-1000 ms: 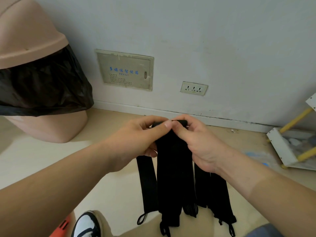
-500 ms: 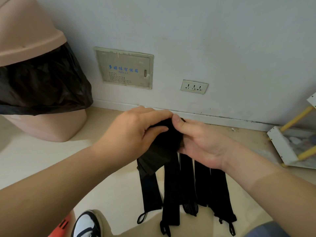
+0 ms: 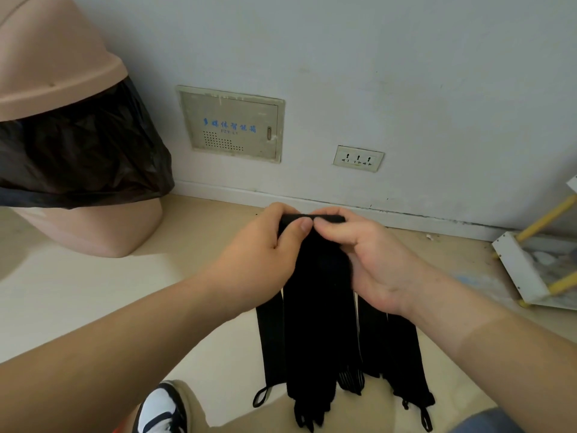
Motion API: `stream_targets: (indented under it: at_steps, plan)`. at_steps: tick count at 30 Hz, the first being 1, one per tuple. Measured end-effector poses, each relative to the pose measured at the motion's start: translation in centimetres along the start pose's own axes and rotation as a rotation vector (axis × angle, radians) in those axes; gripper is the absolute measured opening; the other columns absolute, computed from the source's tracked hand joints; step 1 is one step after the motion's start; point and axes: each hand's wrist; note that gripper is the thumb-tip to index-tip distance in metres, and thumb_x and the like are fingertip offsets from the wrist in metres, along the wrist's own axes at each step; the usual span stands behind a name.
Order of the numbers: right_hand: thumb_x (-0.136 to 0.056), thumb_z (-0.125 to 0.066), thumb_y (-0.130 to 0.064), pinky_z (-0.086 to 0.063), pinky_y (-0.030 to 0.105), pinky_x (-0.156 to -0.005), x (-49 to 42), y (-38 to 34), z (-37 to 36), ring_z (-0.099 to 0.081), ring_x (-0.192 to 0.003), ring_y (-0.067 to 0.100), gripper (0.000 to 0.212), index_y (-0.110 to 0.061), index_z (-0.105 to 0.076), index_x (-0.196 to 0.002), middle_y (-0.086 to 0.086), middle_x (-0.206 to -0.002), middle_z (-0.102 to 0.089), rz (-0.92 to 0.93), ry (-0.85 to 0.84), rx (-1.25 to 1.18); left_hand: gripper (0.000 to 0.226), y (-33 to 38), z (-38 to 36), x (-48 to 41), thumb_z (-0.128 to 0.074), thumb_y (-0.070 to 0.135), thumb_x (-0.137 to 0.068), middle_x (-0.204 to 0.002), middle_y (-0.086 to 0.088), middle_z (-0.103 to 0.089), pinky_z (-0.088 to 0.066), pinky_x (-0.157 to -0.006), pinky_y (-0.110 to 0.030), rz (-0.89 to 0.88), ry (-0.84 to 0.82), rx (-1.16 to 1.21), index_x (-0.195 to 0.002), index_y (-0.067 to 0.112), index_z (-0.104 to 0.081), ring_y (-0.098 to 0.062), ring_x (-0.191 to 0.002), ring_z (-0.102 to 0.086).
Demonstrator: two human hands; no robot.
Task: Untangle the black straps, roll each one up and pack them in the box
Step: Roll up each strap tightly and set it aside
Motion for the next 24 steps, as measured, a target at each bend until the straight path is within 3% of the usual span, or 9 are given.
stream_targets:
  at_steps: [3,6,10,12,16,18,20,22,24]
  plan:
    - [-0.108,-0.053,-0.045,-0.059,0.04,-0.095,0.2,0.1,-0.5,-0.075,-0.114,0.022,0.042,-0.019,-0.069,-0.136,0.005,-0.125,-0.078,-0.028,-0.065,0.086,0.02,0.7,-0.1,0.1,-0.048,0.039,-0.109,-0.093,0.011,-0.07,-0.047,-0.067,-0.011,-0.083,0.082,-0.058,-0.118,0.025,-0.059,0.005,-0.085,-0.064]
    - [-0.111,-0.04,-0.054,-0.051,0.044,-0.111,0.3,0.3,-0.7,-0.072,-0.124,0.017,0.049,-0.023,-0.066,-0.14,0.001,-0.131,-0.076,0.019,-0.066,0.141,0.022,0.8,-0.5,0.3,-0.043,0.04,-0.11,-0.089,0.011,-0.064,-0.044,-0.064,-0.012,-0.103,0.035,-0.011,-0.122,0.024,-0.051,0.007,-0.075,-0.061]
    - [-0.107,-0.029,-0.07,-0.047,0.049,-0.116,0.1,0.9,0.1,-0.07,-0.127,0.018,0.065,-0.028,-0.06,-0.145,0.0,-0.135,-0.074,-0.013,-0.092,0.211,0.015,0.2,0.0,0.3,-0.047,0.036,-0.11,-0.085,0.004,-0.063,-0.048,-0.057,-0.019,-0.088,-0.099,-0.046,-0.123,0.028,-0.047,0.0,-0.065,-0.061]
    - [-0.105,-0.024,-0.073,-0.047,0.047,-0.116,0.1,0.8,0.2,-0.069,-0.129,0.018,0.071,-0.028,-0.061,-0.145,0.001,-0.136,-0.074,-0.042,-0.127,0.194,0.011,-0.1,1.0,-0.1,-0.054,0.03,-0.109,-0.087,0.005,-0.066,-0.05,-0.061,-0.019,-0.166,-0.103,-0.103,-0.12,0.031,-0.052,-0.002,-0.071,-0.063]
    - [-0.108,-0.045,-0.053,-0.055,0.049,-0.108,0.1,-0.2,0.4,-0.073,-0.122,0.027,0.054,-0.013,-0.067,-0.137,0.012,-0.13,-0.075,0.0,-0.085,0.108,0.025,-0.3,2.1,-0.5,-0.07,0.028,-0.098,-0.102,0.013,-0.075,-0.063,-0.082,-0.036,-0.319,-0.126,-0.094,-0.119,0.042,-0.066,-0.015,-0.09,-0.074]
    - [-0.101,-0.06,-0.043,-0.065,0.044,-0.088,0.2,-0.3,0.5,-0.077,-0.102,0.027,0.037,-0.013,-0.069,-0.121,0.012,-0.113,-0.077,0.07,-0.031,0.072,0.032,-0.4,2.4,-0.7,-0.077,0.03,-0.09,-0.104,0.01,-0.076,-0.064,-0.079,-0.045,-0.325,-0.09,-0.059,-0.118,0.042,-0.07,-0.028,-0.079,-0.075]
    - [-0.09,-0.067,-0.038,-0.064,0.036,-0.066,0.4,-0.3,0.5,-0.076,-0.083,0.023,0.025,-0.019,-0.069,-0.106,0.008,-0.097,-0.076,0.131,0.003,0.043,0.036,-0.1,2.5,-0.4,-0.084,0.029,-0.087,-0.102,0.004,-0.076,-0.064,-0.076,-0.048,-0.233,-0.086,0.036,-0.12,0.036,-0.071,-0.034,-0.079,-0.073]
    - [-0.09,-0.069,-0.028,-0.062,0.034,-0.063,0.5,-0.2,0.4,-0.076,-0.079,0.021,0.015,-0.02,-0.068,-0.104,0.007,-0.094,-0.076,0.193,0.02,0.042,0.036,0.3,2.0,0.0,-0.08,0.035,-0.093,-0.103,0.002,-0.078,-0.063,-0.077,-0.039,-0.049,-0.208,0.201,-0.125,0.029,-0.067,-0.023,-0.088,-0.077]
    - [-0.098,-0.067,-0.012,-0.063,0.033,-0.067,0.4,0.1,0.3,-0.075,-0.081,0.022,0.011,-0.02,-0.068,-0.104,0.01,-0.097,-0.074,0.235,0.025,0.05,0.032,0.8,1.3,0.5,-0.064,0.045,-0.101,-0.097,0.006,-0.075,-0.06,-0.074,-0.028,0.107,-0.269,0.312,-0.125,0.023,-0.066,-0.007,-0.085,-0.074]
Point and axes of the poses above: each hand's wrist, its own x-axis away from the middle knuckle, its own z-axis out of the back of the hand, y = z × x
